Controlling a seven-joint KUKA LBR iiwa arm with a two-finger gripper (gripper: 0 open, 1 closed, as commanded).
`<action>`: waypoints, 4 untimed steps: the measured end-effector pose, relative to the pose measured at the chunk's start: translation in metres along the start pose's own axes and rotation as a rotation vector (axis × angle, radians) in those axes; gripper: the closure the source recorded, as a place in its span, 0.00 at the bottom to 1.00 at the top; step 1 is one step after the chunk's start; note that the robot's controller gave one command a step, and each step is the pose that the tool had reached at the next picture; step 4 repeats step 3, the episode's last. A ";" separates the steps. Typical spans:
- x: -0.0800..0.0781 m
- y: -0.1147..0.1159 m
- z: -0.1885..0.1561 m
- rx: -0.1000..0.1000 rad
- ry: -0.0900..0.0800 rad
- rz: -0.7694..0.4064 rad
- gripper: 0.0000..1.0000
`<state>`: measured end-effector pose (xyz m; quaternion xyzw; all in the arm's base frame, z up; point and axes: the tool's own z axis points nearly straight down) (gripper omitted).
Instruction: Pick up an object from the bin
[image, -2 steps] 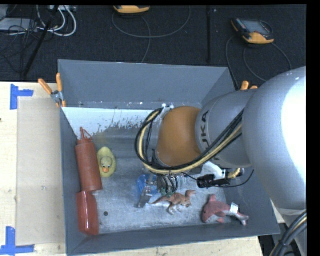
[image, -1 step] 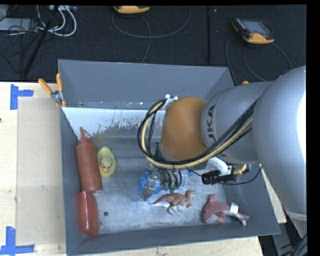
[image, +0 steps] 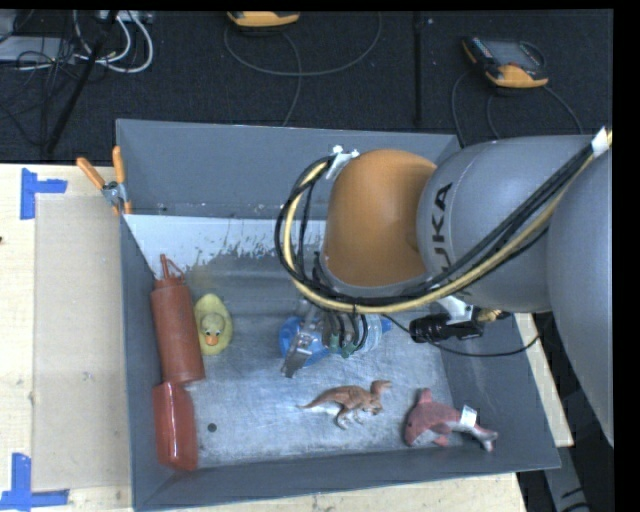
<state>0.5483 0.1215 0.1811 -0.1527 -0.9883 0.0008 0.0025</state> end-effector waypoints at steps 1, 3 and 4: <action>-0.012 -0.007 0.025 -0.007 -0.013 0.003 1.00; -0.015 0.014 -0.074 -0.004 -0.006 -0.016 1.00; -0.015 0.014 -0.074 -0.004 -0.006 -0.016 1.00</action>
Offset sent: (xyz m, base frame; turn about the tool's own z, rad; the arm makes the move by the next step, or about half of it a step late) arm 0.0204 0.0420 0.1273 -0.0143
